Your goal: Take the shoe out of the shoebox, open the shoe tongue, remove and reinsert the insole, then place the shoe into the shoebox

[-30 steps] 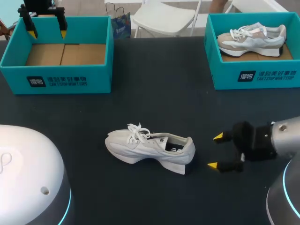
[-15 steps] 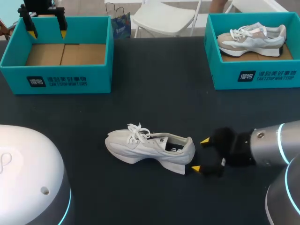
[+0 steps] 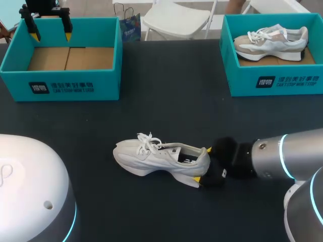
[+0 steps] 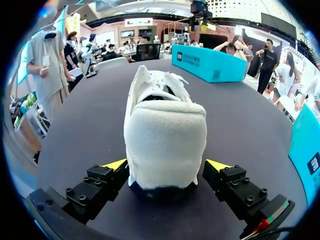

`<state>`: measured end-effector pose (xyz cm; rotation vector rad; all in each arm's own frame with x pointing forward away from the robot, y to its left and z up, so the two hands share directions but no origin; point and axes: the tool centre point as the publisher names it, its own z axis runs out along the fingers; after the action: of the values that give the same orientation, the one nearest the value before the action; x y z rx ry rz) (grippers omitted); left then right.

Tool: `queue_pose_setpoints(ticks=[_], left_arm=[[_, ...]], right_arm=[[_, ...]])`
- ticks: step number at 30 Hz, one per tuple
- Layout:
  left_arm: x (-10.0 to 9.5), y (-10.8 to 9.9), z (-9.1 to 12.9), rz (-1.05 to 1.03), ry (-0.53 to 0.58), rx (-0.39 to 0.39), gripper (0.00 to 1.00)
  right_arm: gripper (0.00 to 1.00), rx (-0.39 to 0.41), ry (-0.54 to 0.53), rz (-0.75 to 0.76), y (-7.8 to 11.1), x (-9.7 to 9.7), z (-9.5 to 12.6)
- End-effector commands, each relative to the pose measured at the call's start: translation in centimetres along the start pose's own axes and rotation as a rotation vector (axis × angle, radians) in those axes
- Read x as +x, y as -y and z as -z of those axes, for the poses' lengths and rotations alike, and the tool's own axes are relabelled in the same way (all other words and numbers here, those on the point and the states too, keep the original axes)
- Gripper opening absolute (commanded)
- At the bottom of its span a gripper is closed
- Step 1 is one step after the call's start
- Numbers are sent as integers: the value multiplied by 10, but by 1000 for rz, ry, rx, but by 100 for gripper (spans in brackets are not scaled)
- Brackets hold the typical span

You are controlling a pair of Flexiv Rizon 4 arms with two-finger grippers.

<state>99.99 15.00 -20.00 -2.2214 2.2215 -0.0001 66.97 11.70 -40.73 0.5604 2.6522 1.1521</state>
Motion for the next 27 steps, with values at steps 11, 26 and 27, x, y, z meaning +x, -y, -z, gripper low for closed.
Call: queue_pose_setpoints(ticks=[11,26,27], left_arm=[[0,0,0,0,0,0,100],[0,0,0,0,0,0,100],[0,0,0,0,0,0,100]], right_arm=[[47,-12,-6,-26,-3,8,-29],[0,-76,-184,106,-2,-25,-9],[0,-88,-208,127,-2,-29,-8]])
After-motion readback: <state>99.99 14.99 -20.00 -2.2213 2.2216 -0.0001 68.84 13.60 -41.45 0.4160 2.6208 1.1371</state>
